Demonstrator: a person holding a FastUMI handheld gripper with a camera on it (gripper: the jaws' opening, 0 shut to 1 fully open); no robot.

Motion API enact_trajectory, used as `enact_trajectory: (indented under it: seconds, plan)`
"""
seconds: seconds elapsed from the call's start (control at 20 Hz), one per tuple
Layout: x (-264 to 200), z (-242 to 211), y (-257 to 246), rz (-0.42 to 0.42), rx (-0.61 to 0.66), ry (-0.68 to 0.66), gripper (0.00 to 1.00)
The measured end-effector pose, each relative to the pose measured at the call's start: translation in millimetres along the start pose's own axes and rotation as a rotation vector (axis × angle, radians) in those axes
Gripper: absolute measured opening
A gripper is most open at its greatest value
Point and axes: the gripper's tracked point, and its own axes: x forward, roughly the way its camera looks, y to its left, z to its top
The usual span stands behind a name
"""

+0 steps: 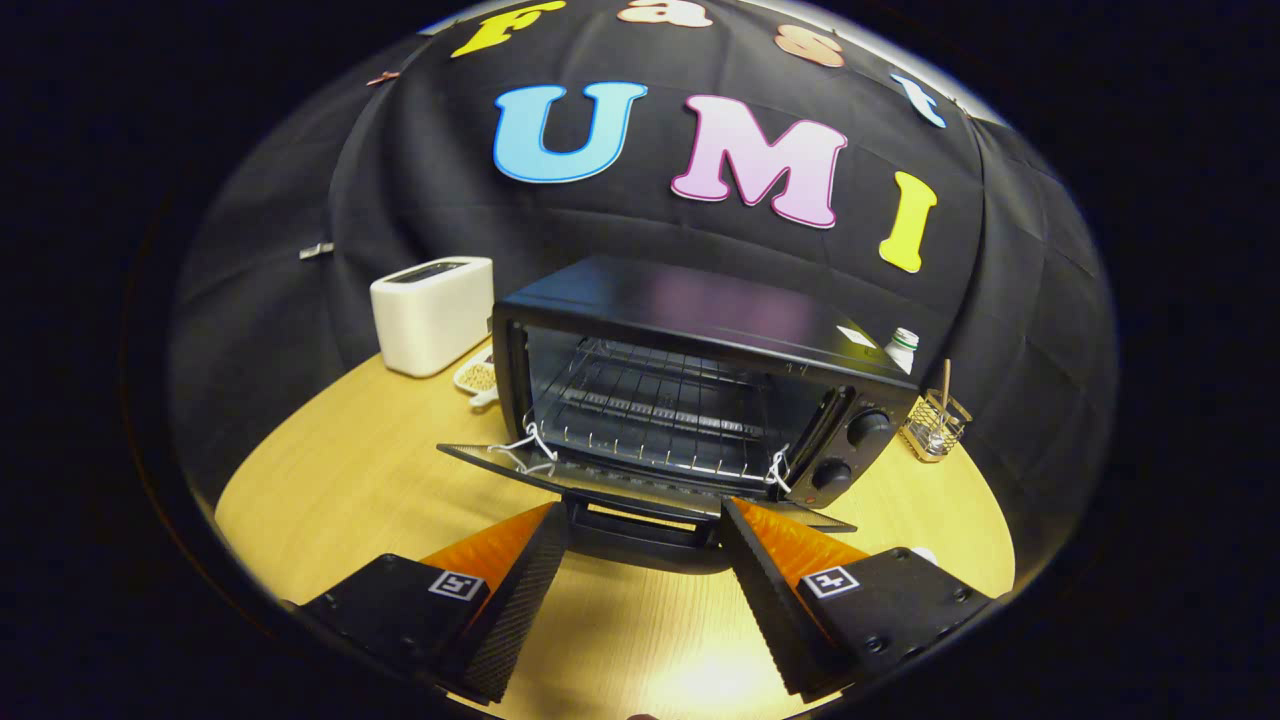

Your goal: Open the toaster oven, put the food inside, and close the toaster oven door.

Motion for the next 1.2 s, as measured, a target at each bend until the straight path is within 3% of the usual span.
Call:
enact_trajectory:
  seconds: [0.25, 0.55, 1.2]
  plan:
    - [-3, -86, 9, 0.055, 0.086, 0.260, 0.99]
    - [-30, -82, -17, 0.064, 0.068, 0.218, 0.99]
    - [-82, -57, -141, 0.049, 0.110, 0.143, 0.99]
